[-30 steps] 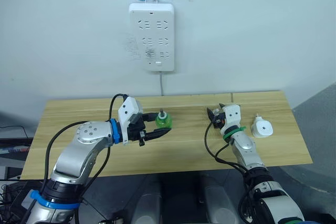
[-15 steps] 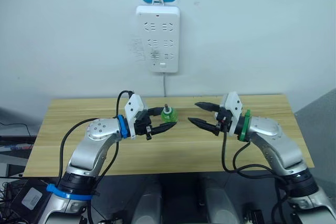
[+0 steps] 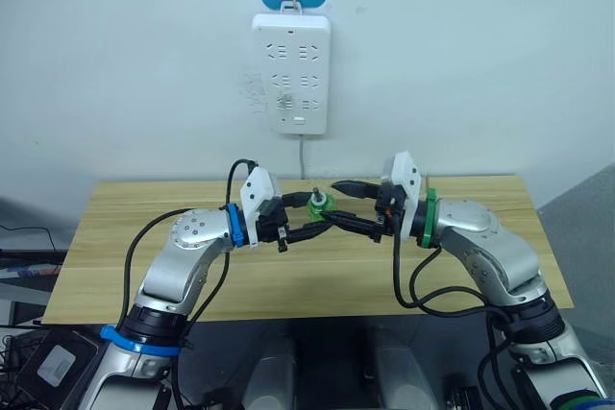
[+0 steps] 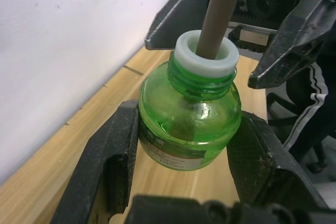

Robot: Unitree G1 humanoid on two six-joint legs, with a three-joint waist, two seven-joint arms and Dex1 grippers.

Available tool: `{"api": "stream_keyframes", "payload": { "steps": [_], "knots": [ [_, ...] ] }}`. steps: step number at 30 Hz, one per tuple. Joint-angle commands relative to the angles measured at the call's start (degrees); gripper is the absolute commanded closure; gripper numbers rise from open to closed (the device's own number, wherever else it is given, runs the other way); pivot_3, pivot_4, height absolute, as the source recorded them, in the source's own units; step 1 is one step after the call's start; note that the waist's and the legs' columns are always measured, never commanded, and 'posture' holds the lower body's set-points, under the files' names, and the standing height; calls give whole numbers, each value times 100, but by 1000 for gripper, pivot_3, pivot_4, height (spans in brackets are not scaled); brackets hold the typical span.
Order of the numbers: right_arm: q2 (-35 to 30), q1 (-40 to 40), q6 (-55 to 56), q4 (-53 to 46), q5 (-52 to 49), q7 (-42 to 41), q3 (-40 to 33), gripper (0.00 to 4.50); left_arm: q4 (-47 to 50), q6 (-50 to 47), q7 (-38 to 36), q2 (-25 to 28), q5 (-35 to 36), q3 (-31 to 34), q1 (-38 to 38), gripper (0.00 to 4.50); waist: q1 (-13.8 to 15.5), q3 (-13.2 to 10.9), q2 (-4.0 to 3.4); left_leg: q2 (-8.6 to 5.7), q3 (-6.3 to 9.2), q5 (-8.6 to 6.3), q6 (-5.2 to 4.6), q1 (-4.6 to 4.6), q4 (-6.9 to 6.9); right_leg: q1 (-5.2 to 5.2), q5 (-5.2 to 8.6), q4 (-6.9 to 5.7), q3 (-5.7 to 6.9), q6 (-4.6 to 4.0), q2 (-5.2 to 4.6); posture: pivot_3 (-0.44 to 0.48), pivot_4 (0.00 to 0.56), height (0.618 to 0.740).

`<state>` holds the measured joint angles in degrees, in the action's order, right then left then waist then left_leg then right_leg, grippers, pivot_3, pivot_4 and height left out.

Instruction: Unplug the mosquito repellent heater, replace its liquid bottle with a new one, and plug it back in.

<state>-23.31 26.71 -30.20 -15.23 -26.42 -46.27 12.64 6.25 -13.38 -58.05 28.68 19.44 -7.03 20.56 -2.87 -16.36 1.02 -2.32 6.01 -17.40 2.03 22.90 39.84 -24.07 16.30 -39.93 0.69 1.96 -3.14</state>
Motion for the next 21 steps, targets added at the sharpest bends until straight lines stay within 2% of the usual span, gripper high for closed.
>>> {"api": "stream_keyframes", "payload": {
  "steps": [1, 6, 9, 13, 14, 18, 20, 21],
  "knots": [
    [146, 165, 135, -12, 80, -18, 67, 1543, 197, 12, -6, -43, 87, -2, 63, 2290, -2, 5, 1, 0, 0, 0, 0, 0, 0, 0, 0, -1, 0, 0, 0, -54, 205, 740],
    [159, 204, 390, 200, 470, -81, 289, 1543, 159, -13, 6, -55, 62, -1, 88, 2290, -4, 13, 0, -1, 0, 0, 0, 0, -1, 0, 0, -1, 1, 0, 0, -52, 212, 740],
    [160, 168, 472, 230, 536, -144, 307, 2164, 160, -44, 24, -67, 57, 5, 109, 2290, -6, 14, 0, -1, -1, 0, 0, 0, 0, -1, 0, -1, 0, 0, 0, -52, 212, 740],
    [136, 125, 641, 219, 639, -191, 293, 3487, 164, -108, 42, -92, 66, 30, 127, 2290, -7, 15, 1, -1, 0, 0, 0, 0, 1, 0, 0, -2, 1, 0, 0, -50, 214, 740],
    [134, 122, 685, 224, 673, -193, 296, 3640, 164, -114, 41, -94, 70, 29, 124, 2290, -7, 15, 0, -1, 0, 0, 0, 0, 1, -1, 0, -2, 1, 0, 0, -50, 214, 740],
    [198, 83, 647, 194, 613, -119, 167, 3632, 184, -79, 106, -176, 48, 4, 117, 2290, -8, 15, 0, -1, 0, 0, 0, 0, 1, -1, 0, -2, 1, 0, 0, -60, 219, 740],
    [296, 27, 325, 146, 349, 76, -122, 3632, 306, -92, 240, -301, 108, 29, 82, 1575, -6, 15, 1, -1, 0, 0, 0, 0, 1, -1, 0, -3, 1, 0, 0, -61, 221, 740],
    [323, -17, 107, 126, 181, 209, -329, 3632, 480, -150, 359, -401, 170, 29, 14, 1356, 2, 15, 1, -1, 1, 0, 0, 0, 2, 0, 0, -3, 1, 0, 0, -65, 221, 740]
  ]
}}
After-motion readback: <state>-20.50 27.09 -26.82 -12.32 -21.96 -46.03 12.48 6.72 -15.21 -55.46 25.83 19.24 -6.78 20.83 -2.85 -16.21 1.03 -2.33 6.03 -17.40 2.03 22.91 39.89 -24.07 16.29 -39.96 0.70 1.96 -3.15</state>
